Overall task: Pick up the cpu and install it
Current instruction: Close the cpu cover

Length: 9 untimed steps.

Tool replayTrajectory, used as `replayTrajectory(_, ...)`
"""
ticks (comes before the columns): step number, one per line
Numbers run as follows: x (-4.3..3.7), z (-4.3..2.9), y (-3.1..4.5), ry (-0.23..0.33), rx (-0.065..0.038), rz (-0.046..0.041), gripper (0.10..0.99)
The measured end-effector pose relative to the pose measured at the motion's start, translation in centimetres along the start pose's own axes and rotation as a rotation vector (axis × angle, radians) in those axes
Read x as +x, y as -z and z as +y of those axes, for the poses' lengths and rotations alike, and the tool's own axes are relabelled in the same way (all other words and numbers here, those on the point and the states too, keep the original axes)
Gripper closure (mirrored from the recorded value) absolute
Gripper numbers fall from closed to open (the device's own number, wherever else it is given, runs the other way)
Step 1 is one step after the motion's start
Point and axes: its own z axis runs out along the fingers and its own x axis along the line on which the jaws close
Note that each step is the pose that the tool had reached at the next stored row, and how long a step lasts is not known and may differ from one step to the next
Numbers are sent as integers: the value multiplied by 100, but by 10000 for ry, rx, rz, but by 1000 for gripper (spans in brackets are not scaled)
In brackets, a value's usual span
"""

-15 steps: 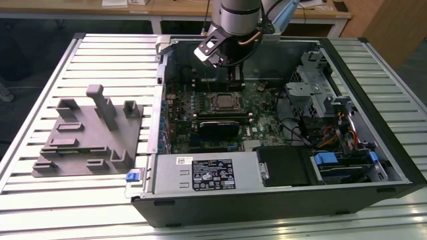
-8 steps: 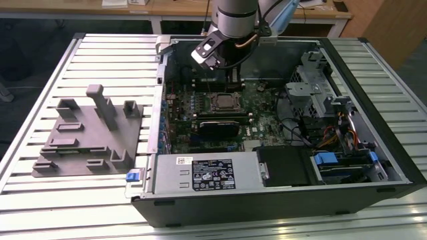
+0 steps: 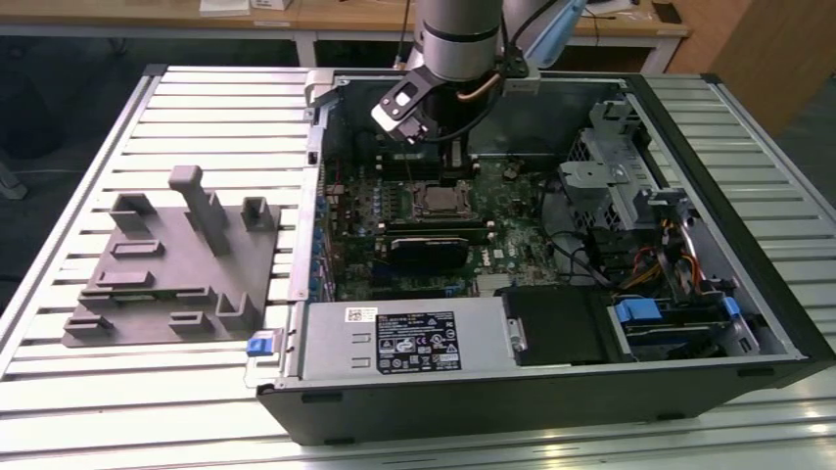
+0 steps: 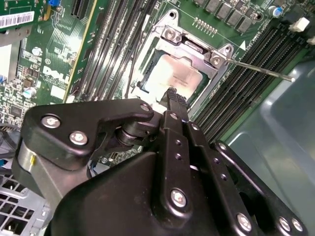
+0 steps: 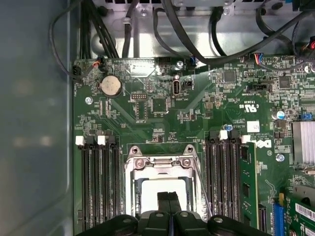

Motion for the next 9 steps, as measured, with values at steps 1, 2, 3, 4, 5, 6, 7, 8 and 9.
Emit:
replayTrajectory(1,-1,-3,-1,-4,1,-2,980)
replayTrajectory(2,-1,-3,-1,-4,1,-2,980)
replayTrajectory(3,-1,-3,-1,-2,2,-3,980)
replayTrajectory(4,-1,-4,-1,-3,2,-3,980)
replayTrajectory(5,-1,-4,-1,-4,2,-3,980)
replayTrajectory(6,-1,-5,-2,-4,2,-2,980)
replayTrajectory(7,-1,-4,-2,4,2,-2,980)
replayTrajectory(8,-1,-4,-2,52,1,0,980)
replayTrajectory(9,-1,-5,-3,156,1,7,980)
